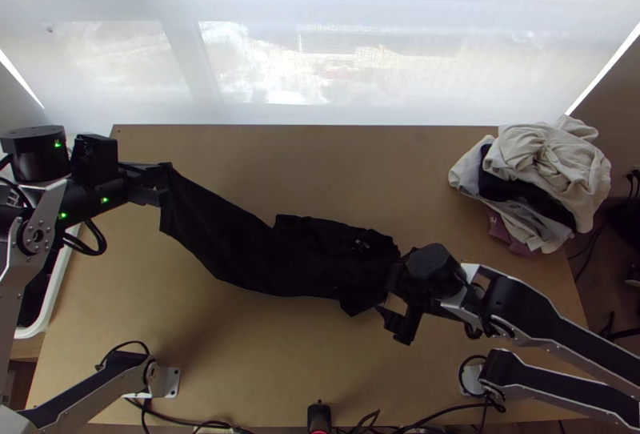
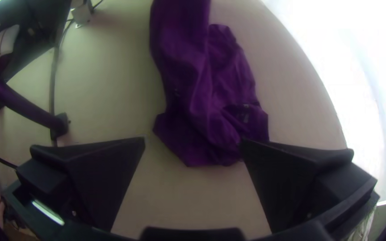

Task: Fold the t-shirt

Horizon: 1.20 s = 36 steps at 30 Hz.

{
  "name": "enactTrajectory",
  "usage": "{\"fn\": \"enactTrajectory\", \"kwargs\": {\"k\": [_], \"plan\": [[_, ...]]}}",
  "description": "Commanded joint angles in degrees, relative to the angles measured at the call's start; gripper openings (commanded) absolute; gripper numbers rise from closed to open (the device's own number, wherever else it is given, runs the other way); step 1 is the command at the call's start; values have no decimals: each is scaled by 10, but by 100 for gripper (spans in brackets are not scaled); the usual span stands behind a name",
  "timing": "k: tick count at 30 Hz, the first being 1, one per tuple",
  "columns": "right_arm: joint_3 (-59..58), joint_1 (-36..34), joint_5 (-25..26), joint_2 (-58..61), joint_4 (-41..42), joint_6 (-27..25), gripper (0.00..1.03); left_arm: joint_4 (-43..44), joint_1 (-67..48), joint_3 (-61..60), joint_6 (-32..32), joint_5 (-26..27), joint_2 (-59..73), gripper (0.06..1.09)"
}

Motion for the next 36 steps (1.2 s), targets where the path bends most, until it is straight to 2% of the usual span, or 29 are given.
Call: {"fn": "enactTrajectory", "kwargs": {"k": [1,7,11,13,21,30,32,36], "plan": [[-36,70,-30,26,26,2,98,2,8,-13,2,-6,5,9],[-61,133,-68,68,59,1,96,17,17,-30,2,-9,9,9],[-84,139,-74,96,99,-5,96,25,22,-33,1,-10,10,9],[-96,135,-74,112,127,-15,93,26,25,-33,0,-9,10,9],[-106,84,-73,182,201,-41,93,26,25,-33,0,-9,12,9],[-109,26,-73,223,242,-56,92,34,21,-30,4,-9,34,9],[-110,22,-73,233,248,-58,87,38,20,-30,4,-9,36,9],[-113,13,-73,247,257,-61,84,39,20,-31,4,-10,41,9]]}}
